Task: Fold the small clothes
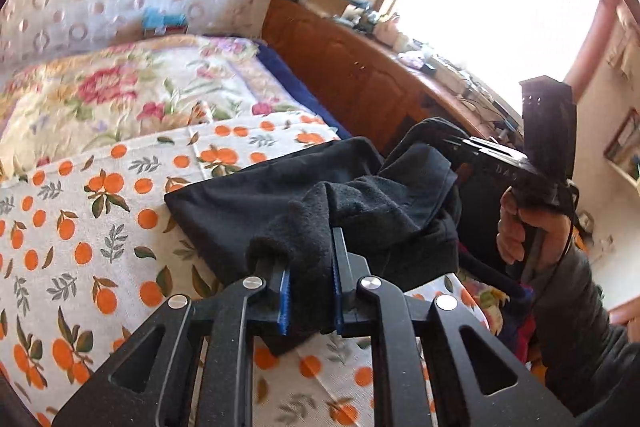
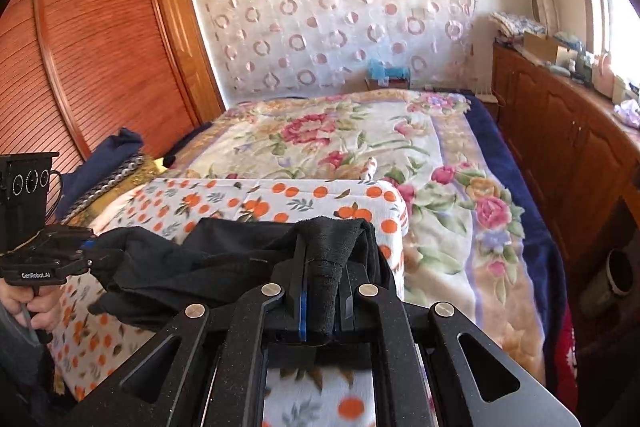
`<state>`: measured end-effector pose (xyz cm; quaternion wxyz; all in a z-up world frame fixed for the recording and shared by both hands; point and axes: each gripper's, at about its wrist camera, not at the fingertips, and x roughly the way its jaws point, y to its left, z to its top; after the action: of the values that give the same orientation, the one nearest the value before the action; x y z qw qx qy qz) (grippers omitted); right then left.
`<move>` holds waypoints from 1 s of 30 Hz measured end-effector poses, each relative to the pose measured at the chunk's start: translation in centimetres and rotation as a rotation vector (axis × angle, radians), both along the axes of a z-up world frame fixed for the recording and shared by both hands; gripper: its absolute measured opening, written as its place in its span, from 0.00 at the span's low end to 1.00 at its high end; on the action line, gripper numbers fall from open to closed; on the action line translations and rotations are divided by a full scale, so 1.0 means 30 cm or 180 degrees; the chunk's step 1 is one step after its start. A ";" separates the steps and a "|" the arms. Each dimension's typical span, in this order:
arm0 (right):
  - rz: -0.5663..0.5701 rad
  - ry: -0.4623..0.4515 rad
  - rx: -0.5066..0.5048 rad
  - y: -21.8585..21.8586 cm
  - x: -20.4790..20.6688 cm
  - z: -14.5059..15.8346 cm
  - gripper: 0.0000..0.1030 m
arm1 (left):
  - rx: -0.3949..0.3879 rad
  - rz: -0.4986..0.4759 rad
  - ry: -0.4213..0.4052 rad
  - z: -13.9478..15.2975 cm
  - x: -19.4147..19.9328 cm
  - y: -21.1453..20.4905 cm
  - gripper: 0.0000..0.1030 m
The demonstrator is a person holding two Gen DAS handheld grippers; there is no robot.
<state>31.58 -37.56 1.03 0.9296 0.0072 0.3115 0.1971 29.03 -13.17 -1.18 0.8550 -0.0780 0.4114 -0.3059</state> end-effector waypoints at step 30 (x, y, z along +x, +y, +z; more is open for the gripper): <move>-0.0383 0.0136 0.0052 -0.032 0.151 0.103 0.67 | 0.0655 0.0560 -0.0072 -0.141 0.245 0.061 0.69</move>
<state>36.11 -38.51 4.13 0.9328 0.0378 0.3287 0.1432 36.38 -11.33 -5.43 0.8867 -0.0222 0.4225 -0.1868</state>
